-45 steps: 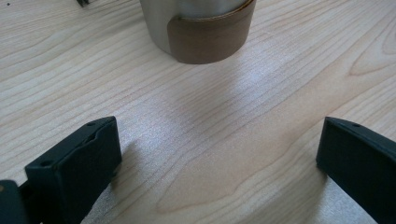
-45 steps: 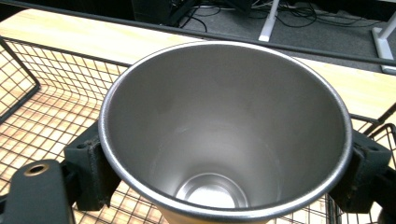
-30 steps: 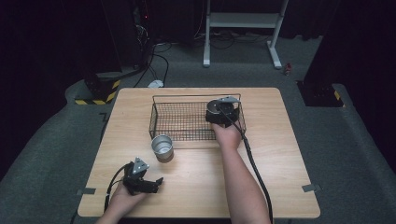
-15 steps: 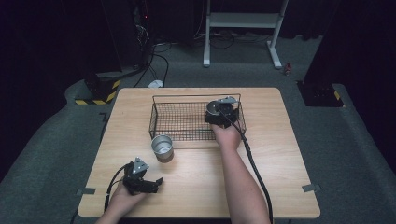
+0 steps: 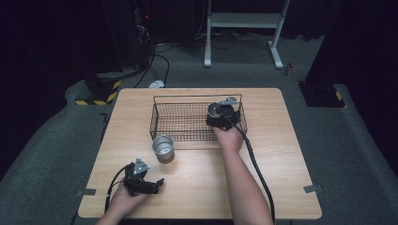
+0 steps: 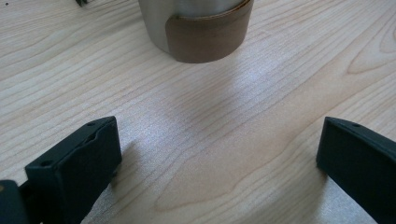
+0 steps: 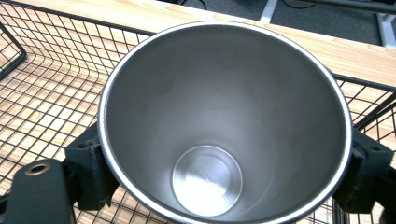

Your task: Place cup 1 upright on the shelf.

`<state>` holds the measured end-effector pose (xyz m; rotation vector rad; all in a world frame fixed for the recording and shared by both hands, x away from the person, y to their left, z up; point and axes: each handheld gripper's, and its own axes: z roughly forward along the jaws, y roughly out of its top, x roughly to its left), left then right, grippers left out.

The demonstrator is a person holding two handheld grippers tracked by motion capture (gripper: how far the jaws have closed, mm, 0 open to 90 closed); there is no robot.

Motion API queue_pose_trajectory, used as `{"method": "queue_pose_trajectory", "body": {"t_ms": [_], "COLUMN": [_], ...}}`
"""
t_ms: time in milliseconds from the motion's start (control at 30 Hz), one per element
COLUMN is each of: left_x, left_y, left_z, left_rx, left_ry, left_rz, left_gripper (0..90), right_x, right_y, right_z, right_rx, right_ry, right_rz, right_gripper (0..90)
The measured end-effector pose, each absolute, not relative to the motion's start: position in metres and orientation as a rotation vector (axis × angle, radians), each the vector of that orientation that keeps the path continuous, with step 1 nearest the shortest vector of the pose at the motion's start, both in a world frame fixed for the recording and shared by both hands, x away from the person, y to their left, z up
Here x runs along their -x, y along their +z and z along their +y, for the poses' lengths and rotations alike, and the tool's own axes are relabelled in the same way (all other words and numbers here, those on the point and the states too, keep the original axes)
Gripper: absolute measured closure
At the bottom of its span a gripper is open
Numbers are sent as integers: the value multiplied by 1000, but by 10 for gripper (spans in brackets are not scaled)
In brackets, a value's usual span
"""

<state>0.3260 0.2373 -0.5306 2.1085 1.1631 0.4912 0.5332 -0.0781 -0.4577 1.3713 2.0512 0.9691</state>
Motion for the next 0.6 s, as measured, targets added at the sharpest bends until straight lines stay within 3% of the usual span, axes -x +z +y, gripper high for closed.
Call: {"method": "queue_pose_trajectory", "body": {"t_ms": [600], "left_x": [-326], "left_y": [-531], "left_z": [237], "left_rx": [-2110], "left_ry": [491], "left_rz": [1160], "left_gripper": [3], "right_x": [-533], "right_y": [-460], "right_z": [-81], "right_rx": [-1395], "right_ry": [950], "right_rz": [2086], "right_gripper": [85]}}
